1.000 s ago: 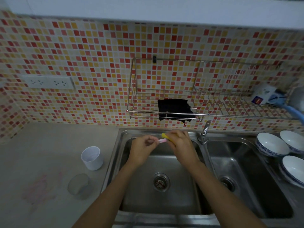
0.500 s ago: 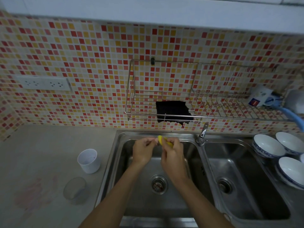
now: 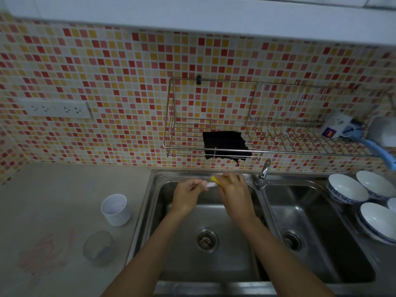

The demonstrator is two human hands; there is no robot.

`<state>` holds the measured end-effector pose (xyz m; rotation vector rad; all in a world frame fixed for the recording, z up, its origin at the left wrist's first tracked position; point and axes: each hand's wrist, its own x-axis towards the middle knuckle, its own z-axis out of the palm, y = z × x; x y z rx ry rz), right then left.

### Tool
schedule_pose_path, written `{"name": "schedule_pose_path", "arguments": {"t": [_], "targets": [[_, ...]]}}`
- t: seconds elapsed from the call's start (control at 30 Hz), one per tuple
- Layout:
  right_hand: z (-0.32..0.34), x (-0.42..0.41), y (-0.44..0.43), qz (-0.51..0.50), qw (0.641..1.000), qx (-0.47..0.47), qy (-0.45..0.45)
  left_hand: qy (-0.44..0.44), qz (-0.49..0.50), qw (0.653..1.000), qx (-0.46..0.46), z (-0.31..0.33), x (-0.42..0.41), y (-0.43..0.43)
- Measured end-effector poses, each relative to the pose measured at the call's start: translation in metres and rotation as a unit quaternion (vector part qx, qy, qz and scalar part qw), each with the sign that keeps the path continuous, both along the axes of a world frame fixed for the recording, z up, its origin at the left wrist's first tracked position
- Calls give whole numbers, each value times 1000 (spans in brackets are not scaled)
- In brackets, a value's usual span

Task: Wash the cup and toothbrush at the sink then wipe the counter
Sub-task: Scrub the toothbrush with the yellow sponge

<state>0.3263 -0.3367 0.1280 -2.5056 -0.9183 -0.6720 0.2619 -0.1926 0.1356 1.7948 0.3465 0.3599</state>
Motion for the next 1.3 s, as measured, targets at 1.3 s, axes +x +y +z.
{"name": "schedule_pose_path", "arguments": {"t": [1.3], "targets": [[-90,78,-133,-205,928,131,282,47,1,996,76,-37,71,-94]]}}
